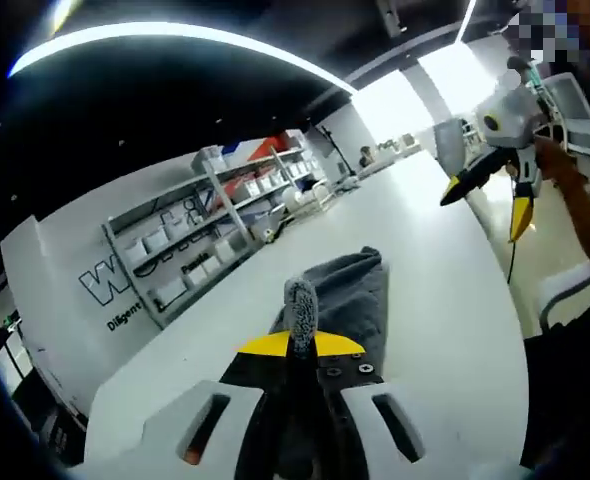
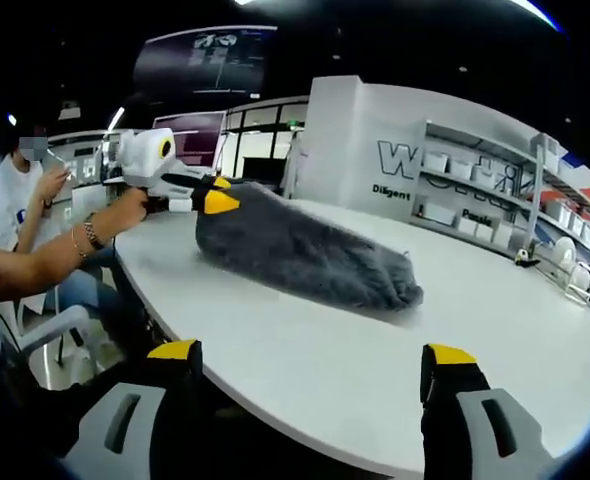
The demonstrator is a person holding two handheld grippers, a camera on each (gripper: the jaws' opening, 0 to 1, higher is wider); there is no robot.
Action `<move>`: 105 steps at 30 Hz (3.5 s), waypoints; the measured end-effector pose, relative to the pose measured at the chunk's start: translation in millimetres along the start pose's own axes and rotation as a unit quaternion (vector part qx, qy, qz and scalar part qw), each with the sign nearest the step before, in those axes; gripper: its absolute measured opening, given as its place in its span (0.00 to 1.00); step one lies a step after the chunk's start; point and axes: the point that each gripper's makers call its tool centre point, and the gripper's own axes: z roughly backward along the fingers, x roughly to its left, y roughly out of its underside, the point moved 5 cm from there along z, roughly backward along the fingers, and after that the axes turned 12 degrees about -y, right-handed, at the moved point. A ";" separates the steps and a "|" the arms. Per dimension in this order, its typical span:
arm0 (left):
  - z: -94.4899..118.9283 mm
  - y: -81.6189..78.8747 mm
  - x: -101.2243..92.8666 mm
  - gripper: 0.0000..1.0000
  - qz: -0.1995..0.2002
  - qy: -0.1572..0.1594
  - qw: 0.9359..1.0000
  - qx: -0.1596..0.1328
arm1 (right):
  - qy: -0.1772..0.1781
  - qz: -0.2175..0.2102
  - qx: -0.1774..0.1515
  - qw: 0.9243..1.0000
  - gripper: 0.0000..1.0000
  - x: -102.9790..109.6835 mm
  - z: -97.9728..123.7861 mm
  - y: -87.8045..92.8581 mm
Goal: Open the folded towel by lifting each exposed corner and separating the folded layers until the towel lies flat within the target outline without major curled edges
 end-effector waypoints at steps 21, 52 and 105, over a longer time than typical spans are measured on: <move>22.9 25.8 -71.5 0.06 -0.072 0.179 0.980 0.055 | -0.006 0.005 0.019 1.000 0.93 3.3 -5.5 1.0; 22.3 14.7 -33.2 0.54 0.133 0.119 0.984 -0.001 | -0.006 0.011 0.029 1.000 0.94 6.3 -4.6 4.6; -66.6 136.0 58.9 0.18 0.219 -0.124 0.943 0.217 | -0.006 0.011 0.048 0.999 0.99 0.2 -4.0 10.4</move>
